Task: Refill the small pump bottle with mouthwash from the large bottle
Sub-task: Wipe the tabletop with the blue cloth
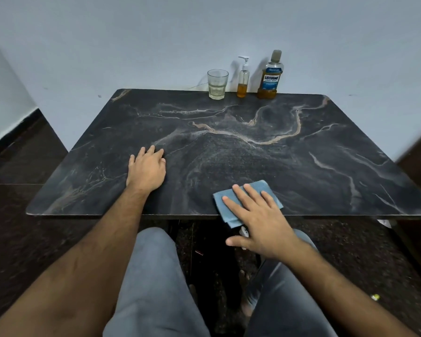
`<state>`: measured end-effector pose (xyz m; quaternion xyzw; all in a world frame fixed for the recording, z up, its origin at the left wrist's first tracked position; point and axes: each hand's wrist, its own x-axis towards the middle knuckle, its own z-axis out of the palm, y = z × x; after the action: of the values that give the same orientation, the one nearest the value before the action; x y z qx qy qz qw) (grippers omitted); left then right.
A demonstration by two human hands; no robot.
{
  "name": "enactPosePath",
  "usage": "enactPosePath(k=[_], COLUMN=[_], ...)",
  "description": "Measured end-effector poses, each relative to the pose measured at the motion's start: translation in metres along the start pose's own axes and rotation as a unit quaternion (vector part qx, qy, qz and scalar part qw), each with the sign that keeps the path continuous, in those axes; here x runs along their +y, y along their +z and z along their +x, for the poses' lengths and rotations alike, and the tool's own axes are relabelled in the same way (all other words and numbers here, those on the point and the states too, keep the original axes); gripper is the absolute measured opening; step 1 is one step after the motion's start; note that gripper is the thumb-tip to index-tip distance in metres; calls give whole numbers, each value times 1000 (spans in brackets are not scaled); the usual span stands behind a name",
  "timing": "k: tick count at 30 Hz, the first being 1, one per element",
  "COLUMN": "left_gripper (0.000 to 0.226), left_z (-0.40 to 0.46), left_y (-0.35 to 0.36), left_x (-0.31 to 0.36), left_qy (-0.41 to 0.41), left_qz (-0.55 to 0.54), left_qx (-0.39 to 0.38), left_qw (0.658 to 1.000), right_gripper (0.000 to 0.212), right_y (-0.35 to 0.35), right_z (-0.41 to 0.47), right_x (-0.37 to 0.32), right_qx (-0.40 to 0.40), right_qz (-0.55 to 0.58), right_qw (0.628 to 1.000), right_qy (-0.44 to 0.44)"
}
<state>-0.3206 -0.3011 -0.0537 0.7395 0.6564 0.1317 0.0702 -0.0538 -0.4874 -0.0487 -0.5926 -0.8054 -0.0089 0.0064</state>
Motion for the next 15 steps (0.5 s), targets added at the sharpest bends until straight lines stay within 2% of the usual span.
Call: enactPosePath(k=[3,5,9,15], left_gripper=[47,46,45,43], left_z=[-1,-2,-4,-13], left_y=[-1,-1,-1,-3], left_x=[1,2,5,17], left_qy=[0,0,-9,-21], left_qz=[-3,-7,-23,-51], left_qx=[0,4,13,22], left_qw=[1000,1000,1000,998], right_gripper=[110,104,85,83], right_y=[-6,-14,-23,-40], right_z=[-10,-14,-13,-18], right_x=[29,39,31,12], right_qx=[-44,-54,-52,-71], right_qz=[-15,-30,-53,-30], right_qw=[997,992,990,991], right_qy=[67,108,116,112])
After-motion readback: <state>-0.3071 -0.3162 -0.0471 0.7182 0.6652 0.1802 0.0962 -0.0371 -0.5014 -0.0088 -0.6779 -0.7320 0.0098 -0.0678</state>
